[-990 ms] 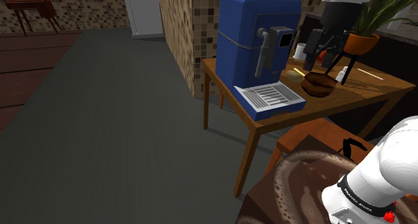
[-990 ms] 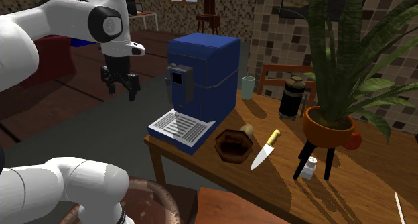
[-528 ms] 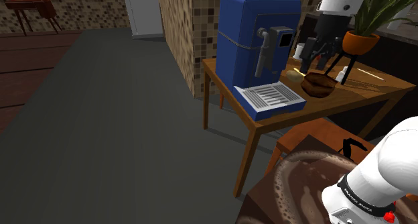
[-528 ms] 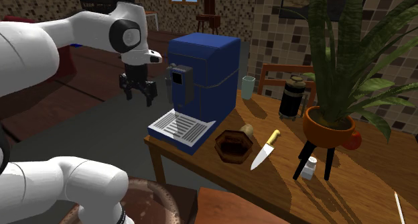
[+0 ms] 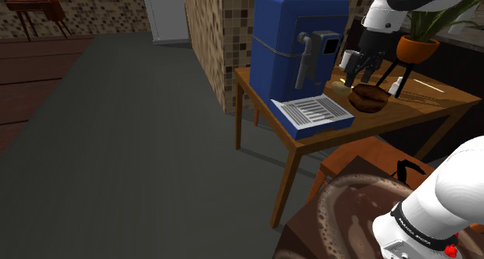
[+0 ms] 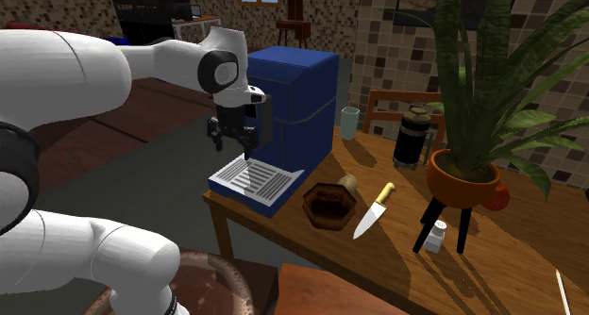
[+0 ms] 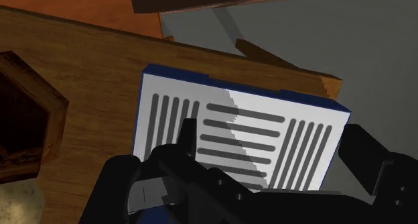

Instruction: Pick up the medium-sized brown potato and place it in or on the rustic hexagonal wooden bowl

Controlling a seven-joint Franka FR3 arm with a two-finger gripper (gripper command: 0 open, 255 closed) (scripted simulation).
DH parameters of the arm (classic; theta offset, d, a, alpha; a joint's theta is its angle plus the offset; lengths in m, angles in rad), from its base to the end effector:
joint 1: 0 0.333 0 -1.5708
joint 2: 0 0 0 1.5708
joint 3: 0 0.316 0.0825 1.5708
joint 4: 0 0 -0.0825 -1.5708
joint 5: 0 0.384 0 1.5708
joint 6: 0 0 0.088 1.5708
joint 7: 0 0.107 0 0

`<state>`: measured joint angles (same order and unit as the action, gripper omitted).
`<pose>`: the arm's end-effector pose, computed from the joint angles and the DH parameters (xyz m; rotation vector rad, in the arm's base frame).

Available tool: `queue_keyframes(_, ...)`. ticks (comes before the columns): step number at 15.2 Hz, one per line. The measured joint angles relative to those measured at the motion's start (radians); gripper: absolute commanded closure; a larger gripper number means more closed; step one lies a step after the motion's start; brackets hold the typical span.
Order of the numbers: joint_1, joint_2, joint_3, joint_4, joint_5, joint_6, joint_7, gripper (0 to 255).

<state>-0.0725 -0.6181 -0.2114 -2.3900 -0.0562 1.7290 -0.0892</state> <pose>0.3444 -0.1161 0.5260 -3.0587 0.2189 0.0628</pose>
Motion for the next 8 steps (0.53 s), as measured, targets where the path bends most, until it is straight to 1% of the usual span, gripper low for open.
queue_keyframes(4,-0.018,0.094,-0.066,0.017,-0.034,0.089,-0.077,0)
queue_keyframes(8,-0.029,0.207,-0.133,0.051,-0.048,0.182,-0.157,0)
